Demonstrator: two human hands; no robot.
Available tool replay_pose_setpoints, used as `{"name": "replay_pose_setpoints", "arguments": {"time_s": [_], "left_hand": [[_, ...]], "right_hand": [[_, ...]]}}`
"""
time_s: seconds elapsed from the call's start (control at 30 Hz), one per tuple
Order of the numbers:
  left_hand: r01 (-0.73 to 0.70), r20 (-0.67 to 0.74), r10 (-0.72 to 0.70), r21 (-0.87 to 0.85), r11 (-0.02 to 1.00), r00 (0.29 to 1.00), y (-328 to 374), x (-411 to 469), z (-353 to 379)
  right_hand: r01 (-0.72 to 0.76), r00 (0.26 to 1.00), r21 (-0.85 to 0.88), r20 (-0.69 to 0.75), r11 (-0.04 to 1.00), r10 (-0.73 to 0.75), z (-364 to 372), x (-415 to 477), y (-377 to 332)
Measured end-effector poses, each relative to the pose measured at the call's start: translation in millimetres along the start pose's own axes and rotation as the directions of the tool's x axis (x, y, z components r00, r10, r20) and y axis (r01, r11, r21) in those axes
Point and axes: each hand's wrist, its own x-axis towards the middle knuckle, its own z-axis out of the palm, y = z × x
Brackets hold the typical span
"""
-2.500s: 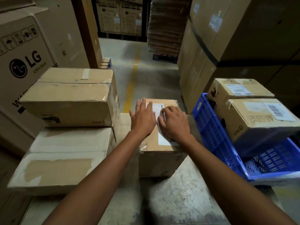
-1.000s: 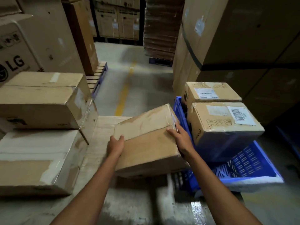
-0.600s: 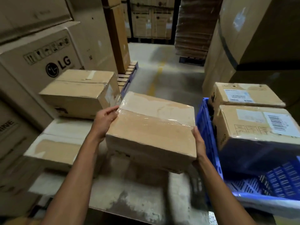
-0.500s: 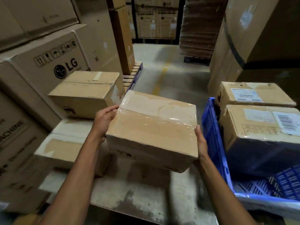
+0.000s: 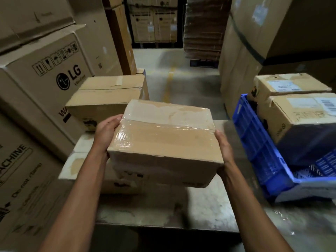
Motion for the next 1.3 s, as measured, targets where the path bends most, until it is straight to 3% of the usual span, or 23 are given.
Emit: {"name": "replay_pose_setpoints", "arguments": {"time_s": [0.23, 0.5, 0.93, 1.03, 1.1, 1.17, 1.23, 1.3], "left_hand": [[0.011, -0.003, -0.011, 0.012, 1.000, 1.000, 11, 16, -110], [0.025, -0.048, -0.024, 0.033, 0.999, 0.999, 6, 52, -213], [0.055, -0.035, -0.053, 0.064, 0.996, 0.998, -27, 90, -247], [0.055, -0.082, -0.041, 0.181, 0.982, 0.996, -22, 94, -242], [-0.040, -0.121, 0.102, 0.437, 0.898, 0.987, -15, 94, -236], [-0.160, -0.085, 0.305, 0.704, 0.692, 0.948, -4, 91, -226], [-0.292, 0.038, 0.423, 0.778, 0.556, 0.905, 5, 86, -210], [-0.381, 0.185, 0.395, 0.774, 0.505, 0.900, 7, 79, -190]], "right_hand": [[0.018, 0.994, -0.089, -0.107, 0.996, -0.027, 99, -49, 44], [0.047, 0.995, -0.217, -0.070, 0.975, -0.064, 197, -62, 92], [0.152, 0.986, -0.355, -0.007, 0.922, -0.166, 235, -24, 109], [0.149, 0.988, -0.443, 0.023, 0.884, -0.155, 234, -15, 105], [0.150, 0.985, -0.557, 0.010, 0.817, -0.174, 234, -7, 101], [0.199, 0.962, -0.700, 0.008, 0.686, -0.271, 239, 2, 91], [0.314, 0.912, -0.846, 0.142, 0.430, -0.386, 255, 6, 77], [0.412, 0.864, -0.909, 0.364, 0.070, -0.348, 274, 7, 75]]}}
